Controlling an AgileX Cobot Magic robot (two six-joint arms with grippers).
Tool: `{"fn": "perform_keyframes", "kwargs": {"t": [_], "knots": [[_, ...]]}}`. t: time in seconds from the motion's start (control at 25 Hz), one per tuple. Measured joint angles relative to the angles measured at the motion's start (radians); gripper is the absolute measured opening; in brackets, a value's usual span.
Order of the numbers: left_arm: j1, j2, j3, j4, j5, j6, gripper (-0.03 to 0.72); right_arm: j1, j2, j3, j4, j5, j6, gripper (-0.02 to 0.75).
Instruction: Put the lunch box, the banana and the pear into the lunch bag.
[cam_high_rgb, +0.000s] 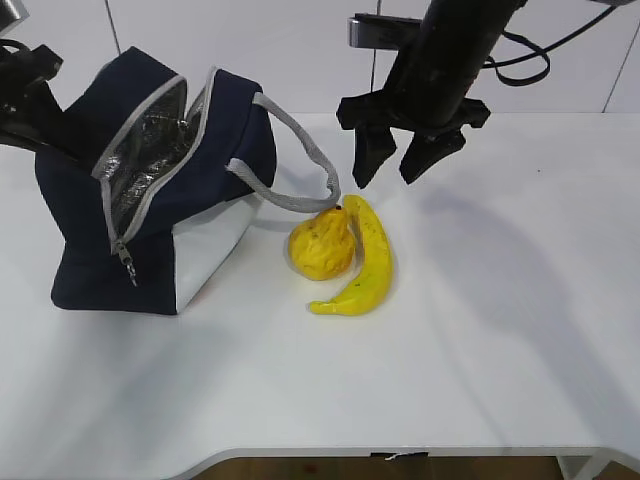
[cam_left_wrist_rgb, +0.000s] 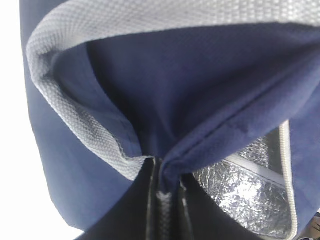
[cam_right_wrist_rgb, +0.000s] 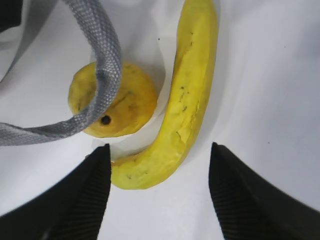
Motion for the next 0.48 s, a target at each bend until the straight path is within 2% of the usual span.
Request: {"fn": "perform_keyframes", "kwargs": {"t": [0.48], "knots": [[0.0, 0.0, 0.0, 0.016, -0.006, 0.0, 0.018, 0.0, 0.11, 0.0, -0.046, -0.005, 0.035, 0.49]]}}
